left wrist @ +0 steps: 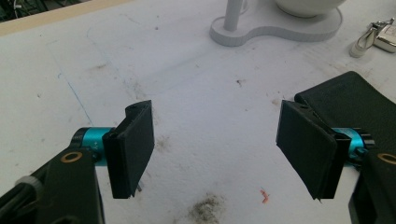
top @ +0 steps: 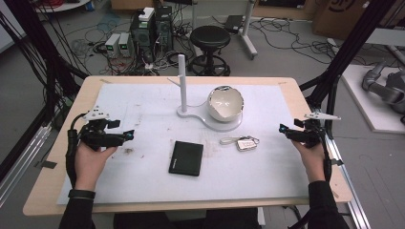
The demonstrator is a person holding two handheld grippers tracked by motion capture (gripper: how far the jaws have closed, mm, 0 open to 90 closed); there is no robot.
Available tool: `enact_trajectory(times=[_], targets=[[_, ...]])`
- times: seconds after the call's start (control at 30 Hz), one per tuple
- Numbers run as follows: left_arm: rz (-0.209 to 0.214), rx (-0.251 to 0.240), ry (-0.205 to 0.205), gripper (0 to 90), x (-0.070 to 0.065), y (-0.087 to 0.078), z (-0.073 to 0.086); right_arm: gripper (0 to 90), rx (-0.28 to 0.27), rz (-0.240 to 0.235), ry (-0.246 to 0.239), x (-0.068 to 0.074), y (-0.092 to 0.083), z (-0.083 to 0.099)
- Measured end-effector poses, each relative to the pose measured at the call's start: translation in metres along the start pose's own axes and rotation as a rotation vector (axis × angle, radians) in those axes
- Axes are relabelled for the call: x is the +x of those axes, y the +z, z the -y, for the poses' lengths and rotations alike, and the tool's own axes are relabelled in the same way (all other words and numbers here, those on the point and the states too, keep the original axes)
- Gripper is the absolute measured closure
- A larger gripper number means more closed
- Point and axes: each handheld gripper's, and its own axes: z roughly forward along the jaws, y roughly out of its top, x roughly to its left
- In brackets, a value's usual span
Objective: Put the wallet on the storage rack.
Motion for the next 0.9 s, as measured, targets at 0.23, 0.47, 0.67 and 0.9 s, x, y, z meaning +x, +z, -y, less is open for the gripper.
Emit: enact_trajectory(times=[0.23, 0.47, 0.67, 0.9], targets=[[0.009, 0.009, -0.001, 27.7, 0.000, 0.005, 0.001, 25.8, 0.005, -0.002, 0.010, -0.002, -0.001, 0.000], [0.039, -0.003, 0.006, 27.6, -0.005, 0.008, 0.000, 25.8, 0.011, -0.004, 0.008, -0.003, 0.000, 0.001], [0.082, -0.013, 0.009, 27.6, -0.011, 0.013, -0.004, 25.8, 0.014, -0.002, 0.006, -0.003, -0.001, 0.001], [0.252, -0.007, 0.057, 31.5, -0.035, 0.042, -0.019, 25.8, 0.028, -0.013, 0.009, -0.003, -0.001, 0.002]])
